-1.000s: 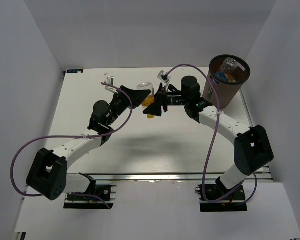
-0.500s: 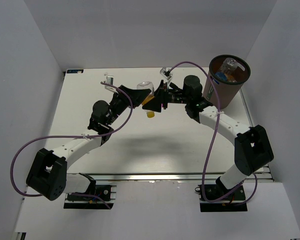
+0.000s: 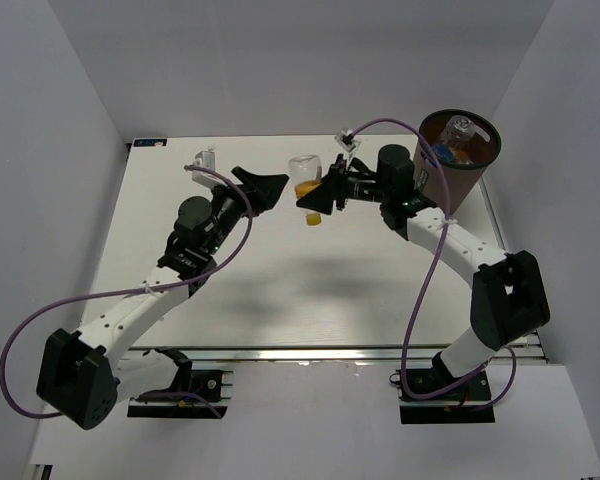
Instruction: Put the plastic bottles in the bin
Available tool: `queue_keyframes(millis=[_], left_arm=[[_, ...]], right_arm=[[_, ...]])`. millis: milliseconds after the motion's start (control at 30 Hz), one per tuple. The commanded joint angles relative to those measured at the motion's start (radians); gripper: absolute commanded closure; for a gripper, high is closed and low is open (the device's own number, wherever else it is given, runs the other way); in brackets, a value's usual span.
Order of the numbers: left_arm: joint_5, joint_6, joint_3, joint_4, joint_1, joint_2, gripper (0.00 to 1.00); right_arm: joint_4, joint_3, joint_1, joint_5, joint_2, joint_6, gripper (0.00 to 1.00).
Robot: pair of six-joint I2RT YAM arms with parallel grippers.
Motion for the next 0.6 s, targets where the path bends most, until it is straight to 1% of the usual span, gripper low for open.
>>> queue_keyframes(millis=[0, 67, 100, 133, 167, 200, 267, 300, 333, 367, 400, 433, 500, 533, 567], left_arm=[[-0.176, 0.074, 0.032, -0.154, 0.009, -0.092, 0.02], [-0.249, 0.106, 0.041, -0.192, 0.009, -0.136, 0.02], [-0.273, 0.117, 0.044, -0.229, 0.009, -0.148, 0.02], [-0.302, 0.126, 0.044, -0.249, 0.009, -0.161, 0.02], [-0.332, 0.143, 0.045, -0.266, 0.01, -0.171, 0.02], [-0.401, 0.149, 0.047, -0.304, 0.01, -0.188, 0.02], [-0.483, 0.15, 0.048, -0.347, 0.021, -0.196, 0.02], [-0.52, 0.154, 0.042, -0.367, 0.03, -0.195, 0.02], [-0.529, 0.154, 0.039, -0.377, 0.065, -0.192, 0.02], [-0.532, 0.14, 0.038, -0.386, 0.093, -0.188, 0.02], [-0.493, 0.131, 0.03, -0.404, 0.125, -0.173, 0.02], [-0.459, 0.104, 0.025, -0.409, 0.204, -0.167, 0.02], [-0.393, 0.085, 0.013, -0.407, 0.272, -0.15, 0.02], [-0.347, 0.087, 0.003, -0.403, 0.315, -0.147, 0.02], [-0.342, 0.087, -0.004, -0.4, 0.328, -0.146, 0.02]], right_arm=[[-0.133, 0.092, -0.066, 0.095, -0.045, -0.078, 0.78], [-0.178, 0.152, -0.104, 0.104, -0.039, -0.101, 0.78], [-0.207, 0.176, -0.147, 0.113, -0.036, -0.11, 0.78], [-0.275, 0.202, -0.168, 0.125, -0.037, -0.126, 0.78], [-0.309, 0.251, -0.19, 0.144, -0.043, -0.141, 0.78], [-0.34, 0.275, -0.234, 0.194, -0.049, -0.166, 0.78], [-0.405, 0.325, -0.288, 0.246, -0.072, -0.184, 0.78], [-0.417, 0.339, -0.349, 0.283, -0.081, -0.189, 0.78], [-0.452, 0.347, -0.383, 0.288, -0.092, -0.189, 0.78], [-0.452, 0.351, -0.447, 0.309, -0.118, -0.184, 0.78], [-0.452, 0.353, -0.477, 0.323, -0.132, -0.19, 0.78], [-0.472, 0.359, -0.498, 0.345, -0.143, -0.199, 0.78], [-0.514, 0.405, -0.604, 0.404, -0.155, -0.227, 0.78], [-0.535, 0.422, -0.636, 0.412, -0.152, -0.232, 0.77], [-0.561, 0.437, -0.667, 0.406, -0.146, -0.235, 0.77]])
